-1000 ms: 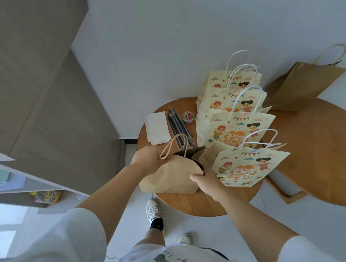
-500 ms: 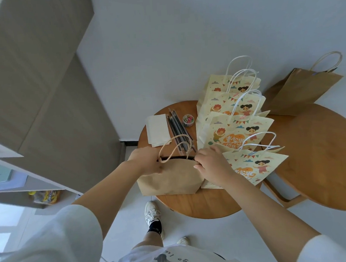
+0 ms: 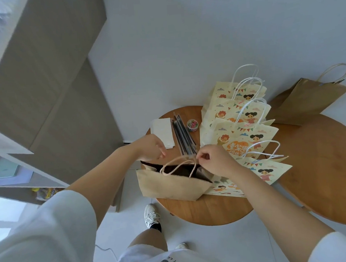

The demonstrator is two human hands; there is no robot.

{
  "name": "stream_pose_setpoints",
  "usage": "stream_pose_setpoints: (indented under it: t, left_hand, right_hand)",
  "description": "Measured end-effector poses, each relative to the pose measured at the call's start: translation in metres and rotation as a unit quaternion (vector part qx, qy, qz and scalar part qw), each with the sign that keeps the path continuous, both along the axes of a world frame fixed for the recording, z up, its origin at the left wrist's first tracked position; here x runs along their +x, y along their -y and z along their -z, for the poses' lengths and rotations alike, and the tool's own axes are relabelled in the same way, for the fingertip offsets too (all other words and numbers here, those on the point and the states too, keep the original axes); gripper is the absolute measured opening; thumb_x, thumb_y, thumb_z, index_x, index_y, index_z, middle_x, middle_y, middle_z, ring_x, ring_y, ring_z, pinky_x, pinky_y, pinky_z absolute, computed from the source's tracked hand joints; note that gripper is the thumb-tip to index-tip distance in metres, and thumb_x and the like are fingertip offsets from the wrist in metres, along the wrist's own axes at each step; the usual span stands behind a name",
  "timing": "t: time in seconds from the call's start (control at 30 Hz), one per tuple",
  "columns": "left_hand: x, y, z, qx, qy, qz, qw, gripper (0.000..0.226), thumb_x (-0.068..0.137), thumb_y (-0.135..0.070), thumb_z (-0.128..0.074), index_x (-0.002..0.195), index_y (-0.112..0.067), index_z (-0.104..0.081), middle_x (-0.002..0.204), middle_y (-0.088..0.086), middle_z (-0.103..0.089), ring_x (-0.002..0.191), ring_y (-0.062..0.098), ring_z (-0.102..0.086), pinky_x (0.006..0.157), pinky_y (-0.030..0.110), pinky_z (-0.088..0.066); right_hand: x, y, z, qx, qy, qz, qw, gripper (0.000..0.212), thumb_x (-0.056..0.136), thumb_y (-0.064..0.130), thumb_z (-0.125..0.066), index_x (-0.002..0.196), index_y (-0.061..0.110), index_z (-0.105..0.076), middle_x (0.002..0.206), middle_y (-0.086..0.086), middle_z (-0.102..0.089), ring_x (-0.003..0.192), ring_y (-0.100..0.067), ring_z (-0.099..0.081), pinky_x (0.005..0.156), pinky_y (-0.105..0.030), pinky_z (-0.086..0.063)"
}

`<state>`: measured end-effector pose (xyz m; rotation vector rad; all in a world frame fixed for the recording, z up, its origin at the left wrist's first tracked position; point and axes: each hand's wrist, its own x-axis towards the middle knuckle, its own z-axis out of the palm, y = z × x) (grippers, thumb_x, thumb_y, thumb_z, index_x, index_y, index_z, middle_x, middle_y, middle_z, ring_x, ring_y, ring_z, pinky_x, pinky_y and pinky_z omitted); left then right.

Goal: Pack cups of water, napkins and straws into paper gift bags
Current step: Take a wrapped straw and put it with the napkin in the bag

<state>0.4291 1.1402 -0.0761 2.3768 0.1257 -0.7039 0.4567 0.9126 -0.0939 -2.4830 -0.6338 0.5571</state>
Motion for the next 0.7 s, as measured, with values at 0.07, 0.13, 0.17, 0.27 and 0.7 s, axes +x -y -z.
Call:
stream_pose_setpoints:
  t: [0.07, 0.13, 0.17, 0.27, 0.7]
  left_hand:
    - [0.011, 0.001, -0.003, 0.002, 0.011, -0.007, 1.000, 0.040, 0.085, 0.007, -0.040, 0.103, -0.011, -0.072, 0.103, 0.001, -0.068, 0.101, 0.015, -0.061, 0.091, 0.026, -0.046]
    - [0.025, 0.001, -0.001, 0.013, 0.030, -0.014, 0.999, 0.036, 0.088, 0.003, -0.042, 0.105, -0.009, -0.071, 0.106, 0.002, -0.068, 0.104, 0.016, -0.060, 0.089, 0.024, -0.045]
    - [0.034, 0.001, 0.003, 0.017, 0.038, -0.015, 0.999, 0.033, 0.090, 0.000, -0.044, 0.105, -0.010, -0.071, 0.109, 0.002, -0.068, 0.106, 0.016, -0.060, 0.088, 0.024, -0.045]
    - [0.066, -0.003, 0.019, 0.019, 0.044, -0.009, 0.999, 0.027, 0.091, -0.009, -0.049, 0.106, -0.011, -0.071, 0.117, 0.002, -0.066, 0.110, 0.019, -0.057, 0.091, 0.028, -0.045]
    - [0.220, -0.007, 0.143, -0.031, -0.042, -0.039, 0.998, 0.030, 0.094, -0.014, -0.043, 0.106, -0.010, -0.070, 0.114, 0.005, -0.065, 0.104, 0.022, -0.059, 0.087, 0.030, -0.047]
  right_hand:
    - [0.013, -0.008, -0.004, 0.000, -0.015, 0.013, 1.000, 0.015, 0.090, 0.008, -0.052, 0.089, 0.011, -0.067, 0.081, 0.008, -0.058, 0.063, 0.001, -0.046, 0.056, -0.011, -0.033]
    - [0.028, -0.015, -0.004, 0.010, -0.029, 0.037, 0.999, 0.017, 0.090, 0.008, -0.051, 0.091, 0.009, -0.068, 0.087, 0.002, -0.063, 0.067, -0.002, -0.050, 0.059, -0.015, -0.037]
    - [0.038, -0.019, -0.003, 0.015, -0.037, 0.050, 0.998, 0.018, 0.090, 0.008, -0.050, 0.090, 0.009, -0.068, 0.090, 0.000, -0.064, 0.070, -0.005, -0.053, 0.062, -0.017, -0.040]
    - [0.072, -0.033, 0.010, -0.002, -0.061, 0.081, 0.995, 0.019, 0.089, 0.007, -0.047, 0.087, 0.001, -0.065, 0.096, -0.006, -0.066, 0.087, -0.016, -0.060, 0.076, -0.027, -0.048]
    - [0.198, -0.107, 0.139, -0.071, -0.154, 0.287, 0.943, 0.024, 0.097, 0.012, -0.042, 0.100, -0.002, -0.061, 0.100, -0.016, -0.065, 0.093, -0.027, -0.061, 0.079, -0.034, -0.047]
